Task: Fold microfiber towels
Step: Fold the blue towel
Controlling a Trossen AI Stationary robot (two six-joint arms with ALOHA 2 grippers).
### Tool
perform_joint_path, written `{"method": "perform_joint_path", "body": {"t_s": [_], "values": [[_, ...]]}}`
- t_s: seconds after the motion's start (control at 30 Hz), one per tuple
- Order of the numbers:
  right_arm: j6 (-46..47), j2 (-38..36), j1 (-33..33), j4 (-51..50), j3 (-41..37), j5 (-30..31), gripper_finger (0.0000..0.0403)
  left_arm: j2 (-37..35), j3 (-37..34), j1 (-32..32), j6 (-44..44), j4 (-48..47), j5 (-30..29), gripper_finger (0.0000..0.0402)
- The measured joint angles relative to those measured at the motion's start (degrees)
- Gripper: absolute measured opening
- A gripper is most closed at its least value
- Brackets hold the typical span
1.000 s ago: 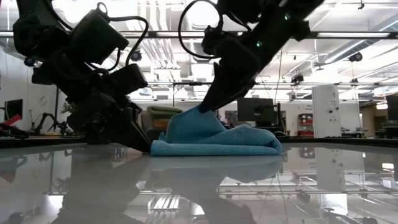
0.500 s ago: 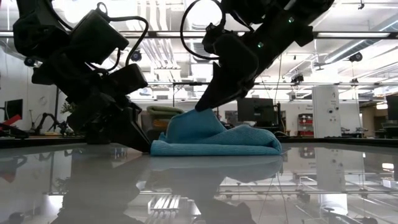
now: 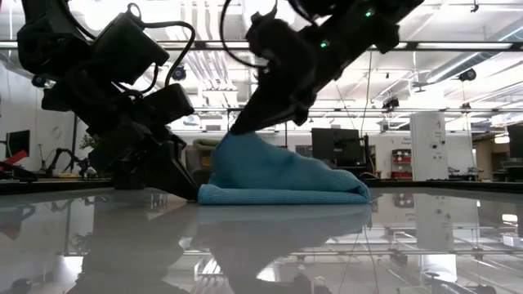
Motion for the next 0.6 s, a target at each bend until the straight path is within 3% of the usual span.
{"method": "perform_joint_path", "body": {"t_s": [0.3,0.6], "values": [[2.41,6.01,0.31,-0.17,5.4,-1.04,0.0015,0.0,0.0,-0.04,0.04,-0.15,0.33,0.0022],[4.68,5.95,0.16,-0.72,5.44,-2.11,0.0081,-1.56,0.12,0.0,0.05,-3.11,2.15,0.0022]]}}
